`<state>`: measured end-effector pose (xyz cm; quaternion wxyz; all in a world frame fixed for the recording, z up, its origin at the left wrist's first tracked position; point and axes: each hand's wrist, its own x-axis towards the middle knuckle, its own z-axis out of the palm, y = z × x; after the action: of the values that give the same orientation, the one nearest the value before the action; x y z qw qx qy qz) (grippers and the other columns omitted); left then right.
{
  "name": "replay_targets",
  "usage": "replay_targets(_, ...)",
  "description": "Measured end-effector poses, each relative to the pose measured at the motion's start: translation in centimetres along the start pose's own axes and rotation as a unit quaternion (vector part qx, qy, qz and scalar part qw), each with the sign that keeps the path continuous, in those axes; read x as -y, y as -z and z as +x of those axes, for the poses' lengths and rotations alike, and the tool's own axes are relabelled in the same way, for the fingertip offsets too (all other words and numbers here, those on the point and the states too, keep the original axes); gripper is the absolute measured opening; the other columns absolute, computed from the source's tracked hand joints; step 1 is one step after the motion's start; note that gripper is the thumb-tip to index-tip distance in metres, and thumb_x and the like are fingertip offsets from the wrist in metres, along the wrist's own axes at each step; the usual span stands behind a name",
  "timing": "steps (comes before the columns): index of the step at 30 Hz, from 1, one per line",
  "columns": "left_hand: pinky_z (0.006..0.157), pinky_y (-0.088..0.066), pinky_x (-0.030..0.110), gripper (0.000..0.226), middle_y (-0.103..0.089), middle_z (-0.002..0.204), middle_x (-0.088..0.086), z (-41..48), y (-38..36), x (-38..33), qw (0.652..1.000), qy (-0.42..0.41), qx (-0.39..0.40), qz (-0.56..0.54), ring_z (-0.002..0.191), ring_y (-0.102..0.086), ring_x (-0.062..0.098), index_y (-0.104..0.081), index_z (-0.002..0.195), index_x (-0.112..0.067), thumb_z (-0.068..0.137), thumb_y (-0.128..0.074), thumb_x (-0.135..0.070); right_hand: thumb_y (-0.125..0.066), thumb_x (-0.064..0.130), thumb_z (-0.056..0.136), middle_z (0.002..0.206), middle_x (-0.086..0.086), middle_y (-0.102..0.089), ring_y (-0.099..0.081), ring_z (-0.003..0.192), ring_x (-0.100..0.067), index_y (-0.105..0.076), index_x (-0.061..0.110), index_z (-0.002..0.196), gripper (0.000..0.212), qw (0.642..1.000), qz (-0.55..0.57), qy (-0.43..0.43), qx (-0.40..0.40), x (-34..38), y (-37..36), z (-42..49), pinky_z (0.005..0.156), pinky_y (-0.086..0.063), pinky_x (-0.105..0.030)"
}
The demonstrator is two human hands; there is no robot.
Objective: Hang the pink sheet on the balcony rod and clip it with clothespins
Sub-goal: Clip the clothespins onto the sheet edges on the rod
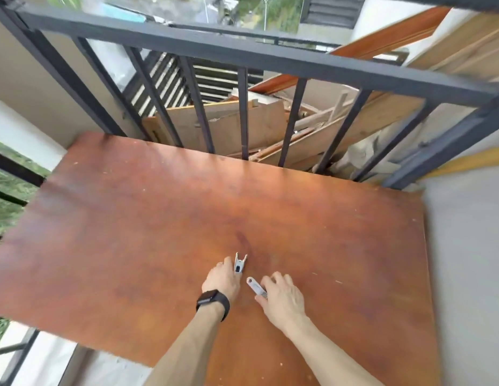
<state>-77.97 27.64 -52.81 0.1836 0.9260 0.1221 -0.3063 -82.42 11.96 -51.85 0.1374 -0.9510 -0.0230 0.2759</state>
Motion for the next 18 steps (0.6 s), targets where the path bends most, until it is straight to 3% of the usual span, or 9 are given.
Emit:
replay_targets(5, 0.086, -0.051, 0.038, 0.03, -0.065, 0.113, 0.01, -1.4, 1.0, 2.6, 1.0, -0.003, 0.009, -0.015, 0.104, -0.062, 0.032, -0.058, 0.113, -0.015, 0.096, -0.048, -0.037, -0.06, 0.049, 0.091, 0.11, 0.002, -0.057, -0.052, 0.109, -0.023, -0.055, 0.023, 0.105, 0.03, 0.997, 0.074, -0.019, 0.015, -0.3, 0.7, -0.6, 0.088, -0.045, -0.037)
replay_targets(10, 0.084, -0.047, 0.03, 0.028, -0.069, 0.108, 0.004, -6.2, 4.0, 6.1, 0.991, -0.011, -0.019, -0.13, 0.101, -0.064, 0.025, -0.064, 0.117, -0.018, 0.093, -0.053, -0.028, -0.072, 0.04, 0.082, 0.089, 0.006, -0.065, -0.06, 0.088, -0.021, -0.053, 0.023, 0.09, 0.026, 0.977, 0.211, -0.011, -0.003, 2.6, 2.7, -3.7, 0.072, -0.042, -0.033)
replay_targets(12, 0.088, -0.048, 0.031, 0.027, -0.069, 0.108, 0.003, -8.9, 4.9, 8.6, 0.984, -0.019, -0.041, -0.174, 0.101, -0.065, 0.021, -0.064, 0.117, -0.018, 0.093, -0.054, -0.027, -0.075, 0.038, 0.079, 0.088, 0.013, -0.063, -0.06, 0.085, -0.015, -0.054, 0.024, 0.098, 0.032, 0.968, 0.249, 0.006, -0.018, 5.0, 3.4, -5.8, 0.07, -0.037, -0.027)
replay_targets(16, 0.081, -0.049, 0.027, 0.02, -0.07, 0.095, -0.006, -16.7, 6.3, 14.7, 0.961, -0.017, -0.108, -0.255, 0.084, -0.067, 0.013, -0.06, 0.115, -0.021, 0.099, -0.051, -0.028, -0.074, 0.04, 0.082, 0.1, 0.015, -0.061, -0.058, 0.088, -0.007, -0.048, 0.033, 0.131, 0.056, 0.961, 0.261, 0.087, -0.028, 10.6, 3.6, -10.6, 0.079, -0.036, -0.022)
replay_targets(18, 0.073, -0.047, 0.017, 0.017, -0.068, 0.094, -0.007, -21.6, 6.7, 18.3, 0.948, -0.005, -0.151, -0.28, 0.08, -0.062, 0.012, -0.058, 0.112, -0.022, 0.101, -0.047, -0.028, -0.073, 0.037, 0.084, 0.104, 0.015, -0.061, -0.056, 0.081, 0.003, -0.05, 0.036, 0.134, 0.055, 0.958, 0.249, 0.141, -0.022, 13.7, 3.0, -13.5, 0.077, -0.036, -0.015)
